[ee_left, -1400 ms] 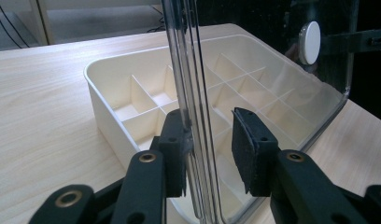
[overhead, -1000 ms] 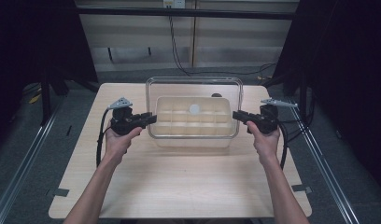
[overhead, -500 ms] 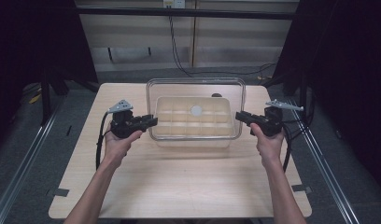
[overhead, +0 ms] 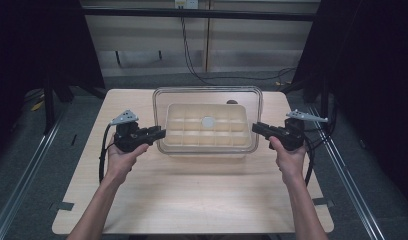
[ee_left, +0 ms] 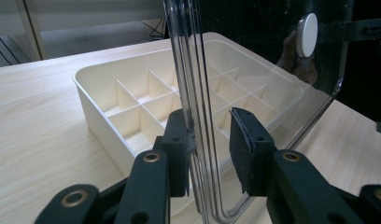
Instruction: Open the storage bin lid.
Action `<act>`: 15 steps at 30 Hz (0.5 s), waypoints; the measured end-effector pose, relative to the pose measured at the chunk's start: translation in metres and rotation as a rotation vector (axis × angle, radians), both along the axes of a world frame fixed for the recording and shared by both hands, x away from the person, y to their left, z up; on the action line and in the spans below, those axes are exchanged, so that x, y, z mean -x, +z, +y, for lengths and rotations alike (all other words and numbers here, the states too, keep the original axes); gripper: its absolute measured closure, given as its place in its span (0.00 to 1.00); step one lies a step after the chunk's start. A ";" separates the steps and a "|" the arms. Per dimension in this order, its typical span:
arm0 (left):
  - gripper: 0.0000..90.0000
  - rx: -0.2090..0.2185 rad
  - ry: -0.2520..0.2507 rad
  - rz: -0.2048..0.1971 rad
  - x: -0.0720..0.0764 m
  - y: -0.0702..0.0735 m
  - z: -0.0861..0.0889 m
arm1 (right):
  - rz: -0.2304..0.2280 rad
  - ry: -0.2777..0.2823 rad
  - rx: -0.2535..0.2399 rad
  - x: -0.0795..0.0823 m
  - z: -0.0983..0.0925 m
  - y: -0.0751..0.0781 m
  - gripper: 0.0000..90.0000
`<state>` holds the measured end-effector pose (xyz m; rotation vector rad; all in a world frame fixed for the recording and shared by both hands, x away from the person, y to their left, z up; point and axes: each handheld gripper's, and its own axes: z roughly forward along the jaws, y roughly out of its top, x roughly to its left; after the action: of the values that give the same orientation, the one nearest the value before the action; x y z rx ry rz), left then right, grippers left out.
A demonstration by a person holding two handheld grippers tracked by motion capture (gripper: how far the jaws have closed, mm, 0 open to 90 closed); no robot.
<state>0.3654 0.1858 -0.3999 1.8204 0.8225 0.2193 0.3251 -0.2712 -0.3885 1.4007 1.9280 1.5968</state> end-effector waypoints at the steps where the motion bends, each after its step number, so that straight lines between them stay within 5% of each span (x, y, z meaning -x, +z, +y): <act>1: 0.76 0.003 0.002 0.004 0.001 -0.001 0.001 | 0.002 0.000 -0.001 0.000 0.000 -0.001 0.83; 15: 0.77 0.001 0.005 0.009 0.014 0.000 0.008 | 0.024 0.023 0.001 0.010 0.006 -0.006 0.82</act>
<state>0.3514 0.1936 -0.3998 1.8193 0.8334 0.2139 0.3153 -0.2651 -0.3941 1.4084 1.9645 1.5963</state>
